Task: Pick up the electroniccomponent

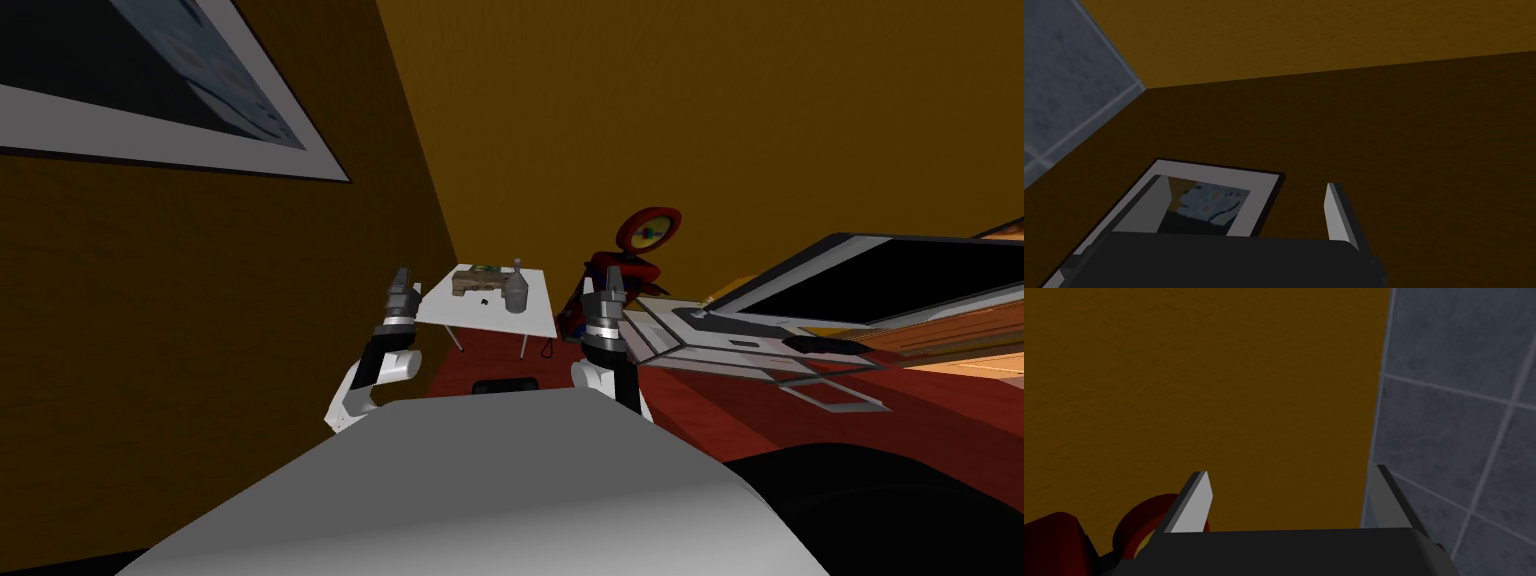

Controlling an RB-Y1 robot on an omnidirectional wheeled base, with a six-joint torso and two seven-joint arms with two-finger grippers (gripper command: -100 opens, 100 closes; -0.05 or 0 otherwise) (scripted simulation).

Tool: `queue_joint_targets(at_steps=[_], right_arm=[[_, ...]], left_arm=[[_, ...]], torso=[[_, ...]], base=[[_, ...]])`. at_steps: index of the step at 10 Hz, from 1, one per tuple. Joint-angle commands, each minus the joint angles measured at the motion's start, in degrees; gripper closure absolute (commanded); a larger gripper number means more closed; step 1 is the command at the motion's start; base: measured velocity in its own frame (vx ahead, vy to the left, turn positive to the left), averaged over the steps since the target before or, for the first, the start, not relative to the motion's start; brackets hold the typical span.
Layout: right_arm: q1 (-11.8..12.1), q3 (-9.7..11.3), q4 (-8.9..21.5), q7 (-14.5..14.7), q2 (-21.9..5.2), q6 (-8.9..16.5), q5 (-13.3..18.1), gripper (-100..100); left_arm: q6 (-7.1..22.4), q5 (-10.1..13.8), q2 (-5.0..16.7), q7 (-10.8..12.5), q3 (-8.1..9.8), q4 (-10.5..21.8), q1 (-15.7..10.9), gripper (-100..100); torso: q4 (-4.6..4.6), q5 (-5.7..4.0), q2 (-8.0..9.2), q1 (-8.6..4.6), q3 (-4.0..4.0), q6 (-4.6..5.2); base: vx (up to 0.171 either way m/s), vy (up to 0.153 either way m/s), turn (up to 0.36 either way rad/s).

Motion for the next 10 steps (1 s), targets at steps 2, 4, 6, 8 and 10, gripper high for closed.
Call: queue_joint_targets(at_steps=[2, 4, 6, 8, 10], right_arm=[[0.0, 0.0, 0.0, 0.0, 0.0, 0.0, 0.0, 0], [0.0, 0.0, 0.0, 0.0, 0.0, 0.0, 0.0, 0], [0.0, 0.0, 0.0, 0.0, 0.0, 0.0, 0.0, 0], [0.0, 0.0, 0.0, 0.0, 0.0, 0.0, 0.0, 0], [0.0, 0.0, 0.0, 0.0, 0.0, 0.0, 0.0, 0]], left_arm=[[3.61, -0.37, 0.41, -0.12, 0.86, 1.99, -2.0, -100], [6.57, -0.71, 0.66, -0.2, 1.62, 3.89, -3.79, -100], [9.61, -1.05, 0.83, -0.25, 2.38, 5.91, -5.63, -100], [12.47, -1.39, 0.96, -0.28, 3.16, 8.04, -7.51, -100], [15.14, -1.73, 1.06, -0.27, 3.92, 10.27, -9.44, -100]], torso=[[0.0, 0.01, 0.0, 0.03, 0.0, 0.01], [0.0, 0.0, 0.0, 0.01, 0.0, 0.01], [0.0, 0.01, 0.01, 0.03, 0.0, 0.01], [0.0, 0.0, -0.01, 0.03, -0.01, 0.02], [0.0, -0.01, 0.0, -0.03, 0.0, -0.01]], base=[[-0.011, 0.023, -0.048], [-0.011, 0.02, -0.063], [-0.012, 0.024, -0.059], [-0.01, 0.024, -0.065], [-0.008, 0.013, -0.049]])
